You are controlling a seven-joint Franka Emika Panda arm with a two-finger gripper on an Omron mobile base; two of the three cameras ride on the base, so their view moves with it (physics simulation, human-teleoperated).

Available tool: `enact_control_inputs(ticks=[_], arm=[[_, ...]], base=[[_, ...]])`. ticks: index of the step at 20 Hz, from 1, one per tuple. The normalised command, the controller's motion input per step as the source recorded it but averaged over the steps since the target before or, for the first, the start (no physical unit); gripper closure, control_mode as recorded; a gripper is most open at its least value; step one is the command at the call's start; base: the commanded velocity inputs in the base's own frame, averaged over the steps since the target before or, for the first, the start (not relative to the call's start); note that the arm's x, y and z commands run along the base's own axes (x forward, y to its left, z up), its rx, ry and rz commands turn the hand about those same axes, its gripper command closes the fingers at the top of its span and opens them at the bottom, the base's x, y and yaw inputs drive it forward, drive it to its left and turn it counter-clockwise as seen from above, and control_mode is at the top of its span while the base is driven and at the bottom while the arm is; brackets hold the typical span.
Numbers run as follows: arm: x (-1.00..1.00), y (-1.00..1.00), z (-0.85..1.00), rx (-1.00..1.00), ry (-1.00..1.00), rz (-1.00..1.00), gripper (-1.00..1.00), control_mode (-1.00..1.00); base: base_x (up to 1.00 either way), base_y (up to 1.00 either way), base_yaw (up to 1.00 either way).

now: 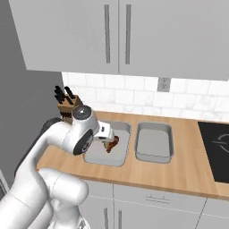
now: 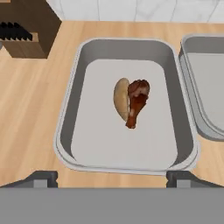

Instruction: Place one sweet potato and one chicken drumstick in each tupperware on the nearby counter, to pack two identical lunches.

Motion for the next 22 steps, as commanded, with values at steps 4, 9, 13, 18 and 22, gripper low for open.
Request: enact_control_inputs(ticks=[4, 9, 13, 18, 22], arm=[[-0.89, 0.43, 0.39, -0.02, -0.04, 0.00, -1.00, -1.00], [-0.90, 0.08, 0.04, -0.01, -0.17, 0.00, -1.00, -1.00], [-0.23, 0.04, 0.00, -0.01, -0.04, 0.00, -1.00, 1.00], [0.00, 0.00, 0.00, 0.00, 0.00, 0.00, -1.00, 1.00], [0.00, 0.00, 0.00, 0.00, 0.00, 0.00, -1.00, 1.00]], base=[[0.00, 0.00, 0.00], [0.00, 0.00, 0.00], [-0.75, 0.11, 0.00], [-1.00, 0.40, 0.07], [-0.96, 0.38, 0.55]])
